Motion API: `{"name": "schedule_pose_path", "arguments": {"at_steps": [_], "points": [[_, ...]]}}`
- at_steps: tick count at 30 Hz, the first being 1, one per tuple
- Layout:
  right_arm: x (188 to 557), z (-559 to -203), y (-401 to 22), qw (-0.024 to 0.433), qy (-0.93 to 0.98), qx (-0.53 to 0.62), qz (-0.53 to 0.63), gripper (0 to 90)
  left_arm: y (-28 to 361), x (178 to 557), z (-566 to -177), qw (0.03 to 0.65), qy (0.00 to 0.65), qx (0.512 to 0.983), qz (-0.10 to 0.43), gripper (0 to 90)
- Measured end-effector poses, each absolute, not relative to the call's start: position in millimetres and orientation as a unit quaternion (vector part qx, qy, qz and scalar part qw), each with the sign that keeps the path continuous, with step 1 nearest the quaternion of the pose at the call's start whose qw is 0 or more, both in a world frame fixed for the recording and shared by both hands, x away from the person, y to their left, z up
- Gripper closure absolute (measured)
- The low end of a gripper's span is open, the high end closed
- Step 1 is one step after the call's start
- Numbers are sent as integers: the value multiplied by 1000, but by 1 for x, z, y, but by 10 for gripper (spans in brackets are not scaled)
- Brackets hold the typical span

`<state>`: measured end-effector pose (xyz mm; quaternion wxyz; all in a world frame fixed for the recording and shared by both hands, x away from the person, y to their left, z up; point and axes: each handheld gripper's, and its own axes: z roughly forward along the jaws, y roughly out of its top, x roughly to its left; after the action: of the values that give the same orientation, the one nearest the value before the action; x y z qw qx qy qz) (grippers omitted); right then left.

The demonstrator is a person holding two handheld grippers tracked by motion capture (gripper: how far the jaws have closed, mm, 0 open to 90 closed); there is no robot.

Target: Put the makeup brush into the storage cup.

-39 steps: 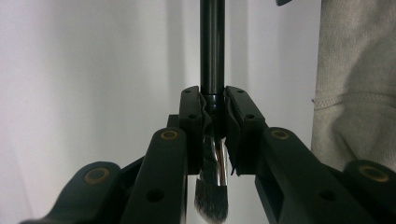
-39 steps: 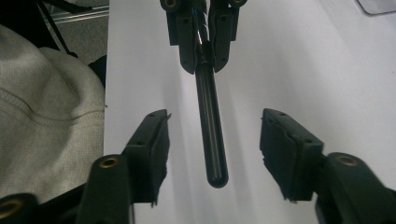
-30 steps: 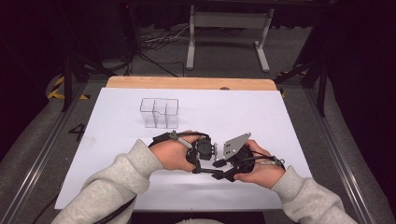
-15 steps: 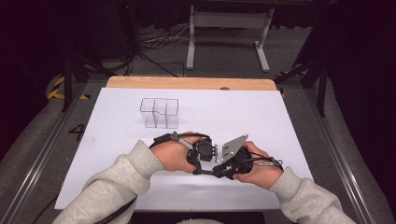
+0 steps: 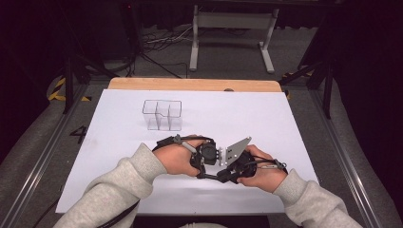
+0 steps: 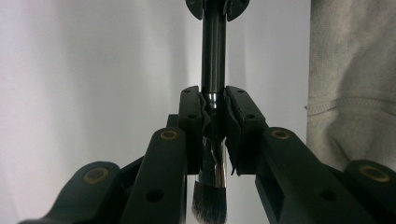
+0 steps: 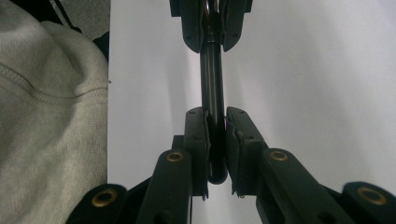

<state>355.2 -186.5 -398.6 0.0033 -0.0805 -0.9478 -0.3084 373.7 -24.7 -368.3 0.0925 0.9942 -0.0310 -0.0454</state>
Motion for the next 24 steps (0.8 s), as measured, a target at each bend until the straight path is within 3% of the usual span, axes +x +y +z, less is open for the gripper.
{"name": "schedule_pose_path", "arguments": {"at_steps": [2,4,6,7,10,13,24], "points": [[353,-400,-185,6,-949,-79,-305,797,-24,373,-367,92,-30,995,-29,774],[353,-399,-186,-1,-949,-89,-302,797,-23,375,-366,95,-31,994,-45,750],[353,-399,-186,1,-947,-88,-308,797,-21,376,-364,98,-27,994,-48,668],[353,-399,-189,8,-950,-81,-300,797,-19,376,-363,108,-24,993,-50,668],[354,-400,-192,9,-949,-78,-306,797,-12,376,-360,134,-12,990,-42,504],[354,-400,-196,4,-947,-81,-310,797,-1,378,-359,162,-7,986,-31,447],[353,-393,-214,-12,-933,-101,-346,798,47,382,-350,283,57,957,-3,321]]}}
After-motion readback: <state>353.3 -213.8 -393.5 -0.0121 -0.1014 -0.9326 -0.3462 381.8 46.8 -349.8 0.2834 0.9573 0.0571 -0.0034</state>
